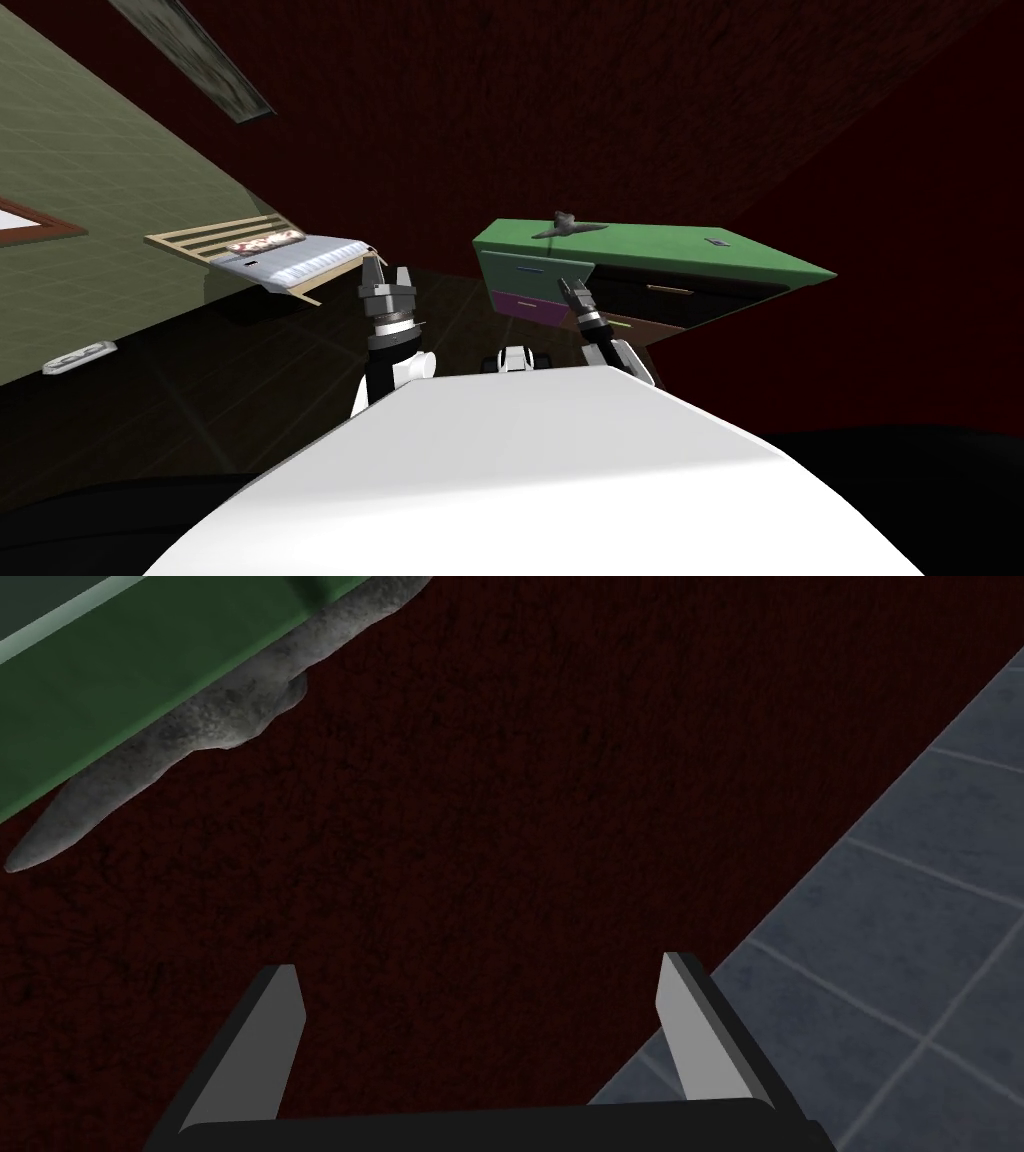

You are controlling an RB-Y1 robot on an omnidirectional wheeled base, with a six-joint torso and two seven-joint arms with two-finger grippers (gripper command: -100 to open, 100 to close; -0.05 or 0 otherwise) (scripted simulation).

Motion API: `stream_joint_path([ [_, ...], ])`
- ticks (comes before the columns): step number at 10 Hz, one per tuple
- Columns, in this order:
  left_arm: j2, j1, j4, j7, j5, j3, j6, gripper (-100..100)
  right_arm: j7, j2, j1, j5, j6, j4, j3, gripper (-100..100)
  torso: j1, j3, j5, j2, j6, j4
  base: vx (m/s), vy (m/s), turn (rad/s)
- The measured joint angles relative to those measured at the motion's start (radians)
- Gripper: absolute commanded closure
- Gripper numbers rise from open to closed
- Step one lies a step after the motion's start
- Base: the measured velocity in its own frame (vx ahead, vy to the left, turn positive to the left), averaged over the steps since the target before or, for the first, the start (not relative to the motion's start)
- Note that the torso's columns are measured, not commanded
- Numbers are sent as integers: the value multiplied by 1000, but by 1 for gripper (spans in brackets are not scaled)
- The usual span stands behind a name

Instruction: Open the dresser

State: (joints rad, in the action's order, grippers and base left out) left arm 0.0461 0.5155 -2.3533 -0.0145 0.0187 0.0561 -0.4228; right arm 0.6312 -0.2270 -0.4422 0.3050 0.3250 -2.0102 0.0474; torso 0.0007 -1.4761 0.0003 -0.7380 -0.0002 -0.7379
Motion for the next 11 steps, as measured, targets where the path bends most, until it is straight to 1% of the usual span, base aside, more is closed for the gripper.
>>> stream_joint_path([
  [3, 0, 0, 0, 0, 0, 0, 0, 0, 86, -4, 8, 54, -13, 27, -9, -100, 0, -1, 0, 2, 0, 0, 78, 106, -63],
  [5, 0, 0, 0, 0, 0, 0, 0, 0, 134, -5, 12, 69, -18, 37, -12, -100, -4, 2, -1, -3, 0, -1, 42, 64, -45],
  [6, 0, 0, 0, 0, 0, 0, 0, 0, 160, -4, 17, 88, -20, 50, -17, -100, -2, 1, -1, -1, 0, 0, 59, 79, -59],
  [8, 0, 0, 0, 0, 0, 0, 0, 0, 216, -4, 23, 122, -33, 63, -21, -100, 1, -1, 0, 2, 0, 0, 80, 93, -64],
  [11, 0, 0, 0, 0, 0, 0, 0, 0, 299, -6, 33, 165, -40, 93, -36, -100, -2, 0, 0, -1, 0, 0, 59, 74, -37],
])
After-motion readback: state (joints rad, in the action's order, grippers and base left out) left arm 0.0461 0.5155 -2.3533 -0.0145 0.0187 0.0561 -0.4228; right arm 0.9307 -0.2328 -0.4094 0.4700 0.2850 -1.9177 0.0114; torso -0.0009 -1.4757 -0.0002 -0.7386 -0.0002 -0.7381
